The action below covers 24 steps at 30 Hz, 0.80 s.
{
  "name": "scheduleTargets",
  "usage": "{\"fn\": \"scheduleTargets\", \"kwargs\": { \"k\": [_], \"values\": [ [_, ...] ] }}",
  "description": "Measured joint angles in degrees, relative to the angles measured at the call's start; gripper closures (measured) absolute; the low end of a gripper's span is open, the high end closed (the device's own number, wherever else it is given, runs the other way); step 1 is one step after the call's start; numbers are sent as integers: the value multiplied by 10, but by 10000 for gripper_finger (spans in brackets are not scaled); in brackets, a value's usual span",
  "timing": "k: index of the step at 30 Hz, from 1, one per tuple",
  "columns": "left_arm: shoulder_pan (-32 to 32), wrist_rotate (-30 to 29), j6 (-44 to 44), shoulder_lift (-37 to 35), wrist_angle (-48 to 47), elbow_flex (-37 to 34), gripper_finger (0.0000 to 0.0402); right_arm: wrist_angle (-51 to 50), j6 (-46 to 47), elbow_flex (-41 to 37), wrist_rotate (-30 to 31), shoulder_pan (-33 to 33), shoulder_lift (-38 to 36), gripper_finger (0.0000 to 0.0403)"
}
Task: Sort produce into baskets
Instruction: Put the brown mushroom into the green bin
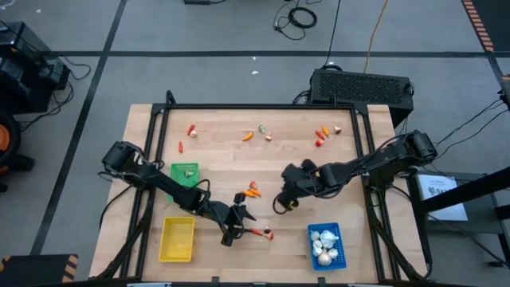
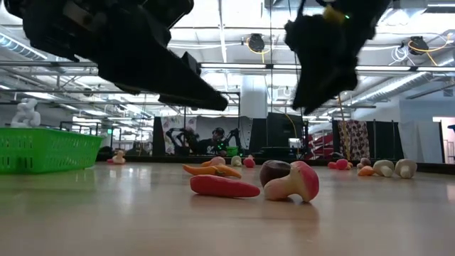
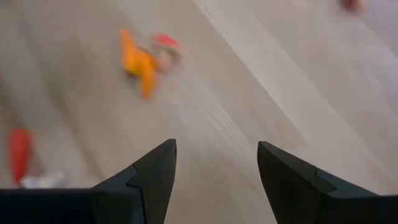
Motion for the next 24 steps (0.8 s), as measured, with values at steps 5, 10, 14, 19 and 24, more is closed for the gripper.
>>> {"fn": "scheduleTargets", "kwargs": {
  "k": [5,10,14,19,24],
  "values": [
    [0,-1,0,0,-3,0,210,-166,129,-1,28,0,2,188],
    [0,-1,0,0,-8,0,210,-258,239,-1,28,5,3,188],
    [0,-1,-3,0,-9,0,210,-269,275,-23,-19,15,3,188],
    [0,-1,-3,0,-7,0,210,-268,274,-77,-28,17,3,188],
    [0,-1,-3,0,-7,0,210,-256,272,-104,-60,13,3,188]
  ]
}}
